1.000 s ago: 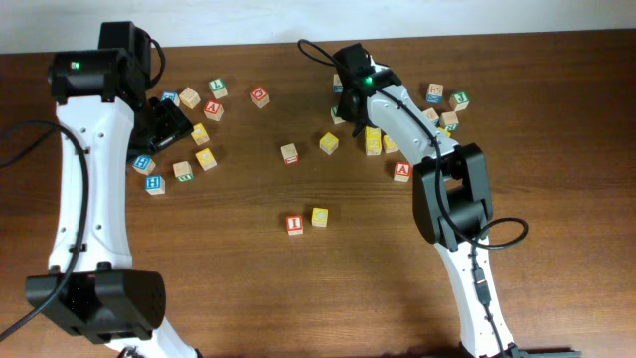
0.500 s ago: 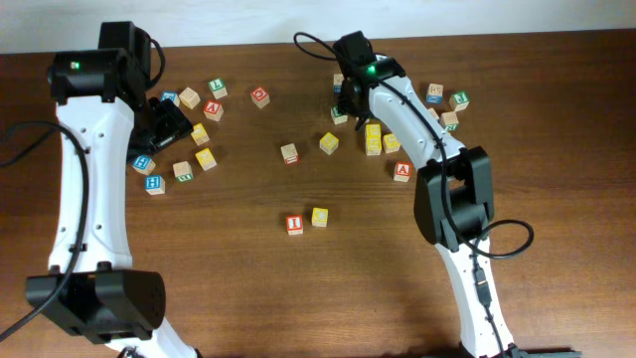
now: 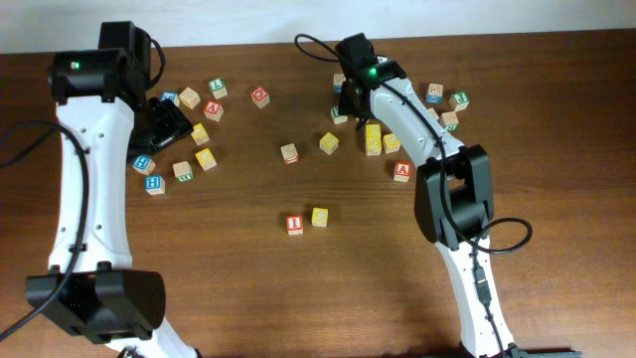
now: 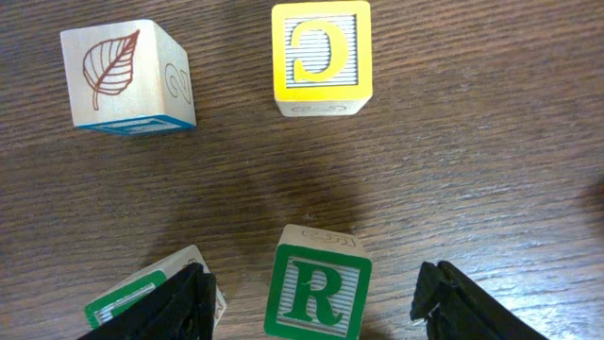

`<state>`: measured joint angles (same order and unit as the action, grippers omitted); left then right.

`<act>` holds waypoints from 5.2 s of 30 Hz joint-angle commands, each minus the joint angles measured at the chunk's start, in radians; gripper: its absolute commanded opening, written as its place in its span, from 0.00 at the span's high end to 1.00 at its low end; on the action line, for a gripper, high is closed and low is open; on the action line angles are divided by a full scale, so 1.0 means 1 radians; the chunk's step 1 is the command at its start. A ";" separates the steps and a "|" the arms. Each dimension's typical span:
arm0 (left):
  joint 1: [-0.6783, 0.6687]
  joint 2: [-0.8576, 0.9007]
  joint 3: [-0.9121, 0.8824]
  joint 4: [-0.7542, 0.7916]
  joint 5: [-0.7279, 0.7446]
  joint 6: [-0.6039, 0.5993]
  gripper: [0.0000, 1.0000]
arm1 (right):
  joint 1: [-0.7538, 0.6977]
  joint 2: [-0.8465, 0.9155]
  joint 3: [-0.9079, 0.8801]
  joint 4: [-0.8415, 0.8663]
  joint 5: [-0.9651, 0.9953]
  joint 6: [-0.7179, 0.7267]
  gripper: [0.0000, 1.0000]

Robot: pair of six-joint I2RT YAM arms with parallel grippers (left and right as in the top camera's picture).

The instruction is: Spell out ICRA

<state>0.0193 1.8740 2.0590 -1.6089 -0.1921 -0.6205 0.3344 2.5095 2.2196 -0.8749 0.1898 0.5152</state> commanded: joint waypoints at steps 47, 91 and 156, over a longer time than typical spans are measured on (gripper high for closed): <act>0.002 0.003 -0.001 -0.002 -0.011 0.008 0.01 | 0.190 -0.257 -0.348 -0.563 -0.322 -0.062 0.79; 0.003 0.003 -0.001 -0.002 -0.011 0.008 0.01 | -0.118 -0.258 -0.063 -0.494 -0.305 -0.205 0.26; 0.003 0.003 -0.001 -0.002 -0.011 0.008 0.01 | -0.078 -0.306 -0.404 -0.564 -0.364 -0.198 0.81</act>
<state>0.0193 1.8740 2.0590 -1.6089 -0.1921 -0.6205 0.2161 2.2379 1.8065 -1.4109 -0.1345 0.3172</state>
